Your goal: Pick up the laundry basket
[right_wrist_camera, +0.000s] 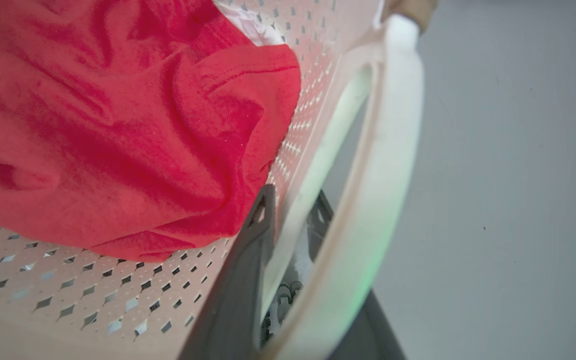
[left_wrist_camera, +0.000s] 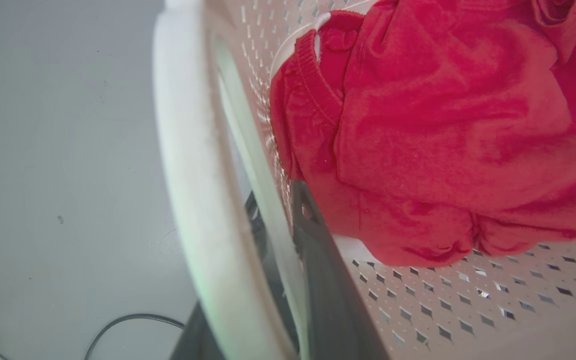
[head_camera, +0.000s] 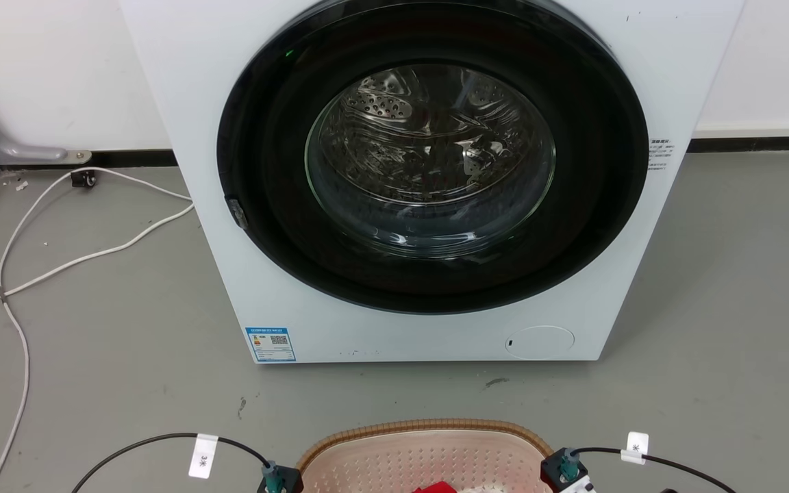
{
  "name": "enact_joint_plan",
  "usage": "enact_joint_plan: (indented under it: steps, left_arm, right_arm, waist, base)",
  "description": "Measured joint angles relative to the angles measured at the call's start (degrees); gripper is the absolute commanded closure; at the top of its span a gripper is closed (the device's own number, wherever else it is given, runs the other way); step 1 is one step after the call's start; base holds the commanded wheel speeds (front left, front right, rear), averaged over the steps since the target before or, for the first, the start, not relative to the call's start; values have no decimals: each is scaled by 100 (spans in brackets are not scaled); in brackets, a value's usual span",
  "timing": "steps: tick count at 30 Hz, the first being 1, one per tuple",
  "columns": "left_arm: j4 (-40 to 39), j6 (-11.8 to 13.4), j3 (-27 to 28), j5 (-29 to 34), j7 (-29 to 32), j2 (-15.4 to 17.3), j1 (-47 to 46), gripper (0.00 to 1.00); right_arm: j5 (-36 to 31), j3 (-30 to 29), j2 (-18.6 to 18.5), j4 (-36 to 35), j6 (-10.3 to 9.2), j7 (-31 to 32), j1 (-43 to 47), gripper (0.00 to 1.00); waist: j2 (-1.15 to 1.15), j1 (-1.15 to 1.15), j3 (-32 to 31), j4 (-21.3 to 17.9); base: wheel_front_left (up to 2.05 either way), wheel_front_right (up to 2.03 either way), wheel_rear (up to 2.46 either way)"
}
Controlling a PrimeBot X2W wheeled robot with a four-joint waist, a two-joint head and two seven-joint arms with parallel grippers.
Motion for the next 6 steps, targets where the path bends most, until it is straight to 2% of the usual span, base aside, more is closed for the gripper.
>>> enact_joint_plan:
  steps: [6]
  left_arm:
    - [12, 0, -92, -86, -26, 1, -31, 100]
  right_arm:
    - [88, 88, 0, 16, 0, -18, -20, 100]
  waist:
    - [0, 0, 7, 6]
  base:
    - [0, 0, 0]
